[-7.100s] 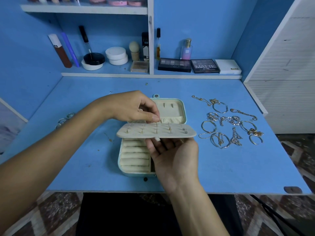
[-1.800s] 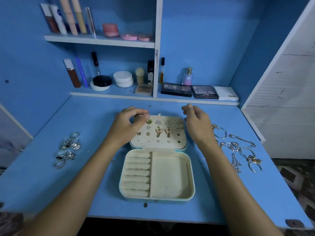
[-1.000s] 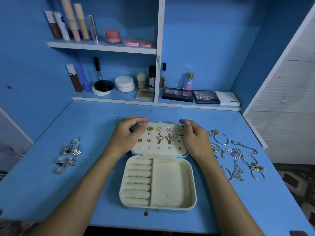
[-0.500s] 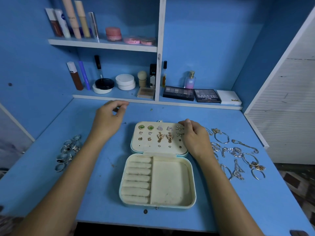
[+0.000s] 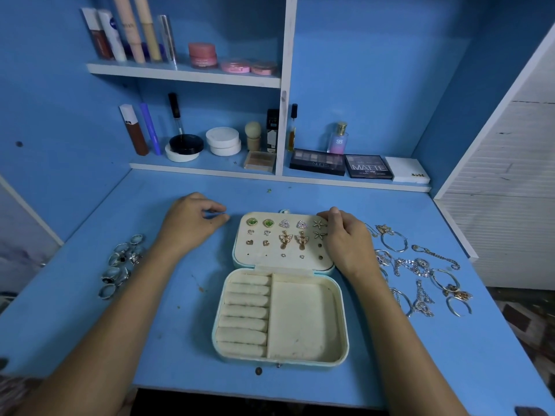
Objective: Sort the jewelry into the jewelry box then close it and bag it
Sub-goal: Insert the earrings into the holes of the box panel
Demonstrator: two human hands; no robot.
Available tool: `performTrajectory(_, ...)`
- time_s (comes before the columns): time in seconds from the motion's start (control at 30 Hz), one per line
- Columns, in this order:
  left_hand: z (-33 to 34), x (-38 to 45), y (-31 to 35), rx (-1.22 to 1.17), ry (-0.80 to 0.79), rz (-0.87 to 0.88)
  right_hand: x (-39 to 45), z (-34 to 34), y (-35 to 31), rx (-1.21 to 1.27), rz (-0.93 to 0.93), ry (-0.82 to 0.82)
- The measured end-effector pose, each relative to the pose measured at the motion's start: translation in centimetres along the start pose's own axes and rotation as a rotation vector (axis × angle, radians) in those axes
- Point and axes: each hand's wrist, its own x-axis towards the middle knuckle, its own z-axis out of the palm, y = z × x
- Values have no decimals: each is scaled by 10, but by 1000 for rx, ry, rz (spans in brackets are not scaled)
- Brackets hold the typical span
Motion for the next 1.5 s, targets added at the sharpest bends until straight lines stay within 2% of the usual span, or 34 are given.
performTrajectory(0.3,4,-2,2,14,36,3,0,1,1,6,7,2)
performTrajectory(0.47,3,-4,3,16,85,70,0,0,0,-2,-4,4)
performTrajectory(0.67,-7,-15,27,-123,127,97,0,0,0,-5,-1,3)
performTrajectory(0.83,-12,-33,40,-305,59,21,0,0,0,7,9,-2)
performTrajectory(1.0,-13,-56,49,-404,-10,47,-1,0,-1,6,5,-1)
performTrajectory(1.2,-12,-75,55,-327,-87,222,-1,0,-1,18,13,5)
performTrajectory(1.5,-9,-82,65,-269,-109,139,-3,0,-2,25,13,2)
